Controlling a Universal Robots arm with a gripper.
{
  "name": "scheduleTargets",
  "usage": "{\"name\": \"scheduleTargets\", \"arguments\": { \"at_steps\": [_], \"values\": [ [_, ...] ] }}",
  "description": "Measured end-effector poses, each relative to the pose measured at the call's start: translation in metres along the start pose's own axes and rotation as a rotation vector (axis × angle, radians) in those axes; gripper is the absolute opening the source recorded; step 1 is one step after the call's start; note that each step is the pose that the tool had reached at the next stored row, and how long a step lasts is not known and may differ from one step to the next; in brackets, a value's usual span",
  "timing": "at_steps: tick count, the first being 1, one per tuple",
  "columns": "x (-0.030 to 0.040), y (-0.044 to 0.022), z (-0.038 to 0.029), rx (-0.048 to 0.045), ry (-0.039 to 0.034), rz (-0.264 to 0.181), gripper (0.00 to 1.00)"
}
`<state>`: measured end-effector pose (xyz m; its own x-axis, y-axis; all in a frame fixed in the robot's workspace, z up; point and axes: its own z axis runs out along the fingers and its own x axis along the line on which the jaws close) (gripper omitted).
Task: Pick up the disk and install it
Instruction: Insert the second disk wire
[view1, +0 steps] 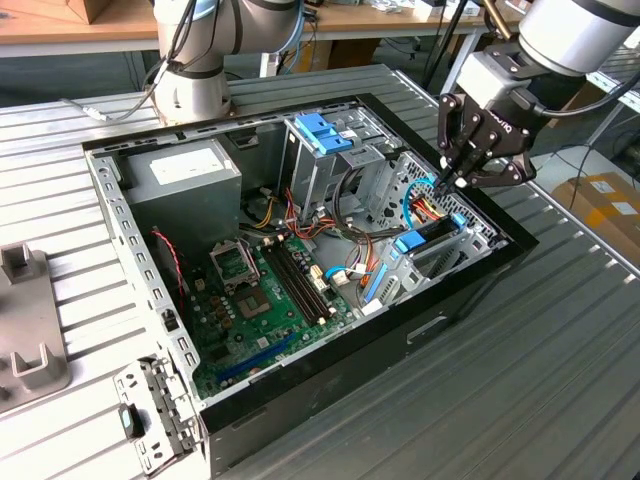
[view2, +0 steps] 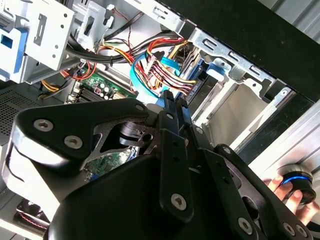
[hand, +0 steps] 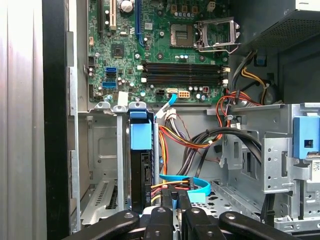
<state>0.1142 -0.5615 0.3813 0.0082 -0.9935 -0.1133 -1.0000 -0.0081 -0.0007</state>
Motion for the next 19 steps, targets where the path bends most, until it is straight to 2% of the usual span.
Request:
{"name": "scheduleTargets", "arguments": {
  "at_steps": [9, 14, 19],
  "values": [
    [0.0058, 0.0021, 0.0081, 0.0000, 0.0000, 0.000, 0.16],
    [0.0090, 0.0022, 0.0095, 0.0000, 0.0001, 0.000, 0.16],
    [0.0151, 0.0032, 0.0116, 0.0000, 0.0000, 0.000, 0.16]
  ]
}}
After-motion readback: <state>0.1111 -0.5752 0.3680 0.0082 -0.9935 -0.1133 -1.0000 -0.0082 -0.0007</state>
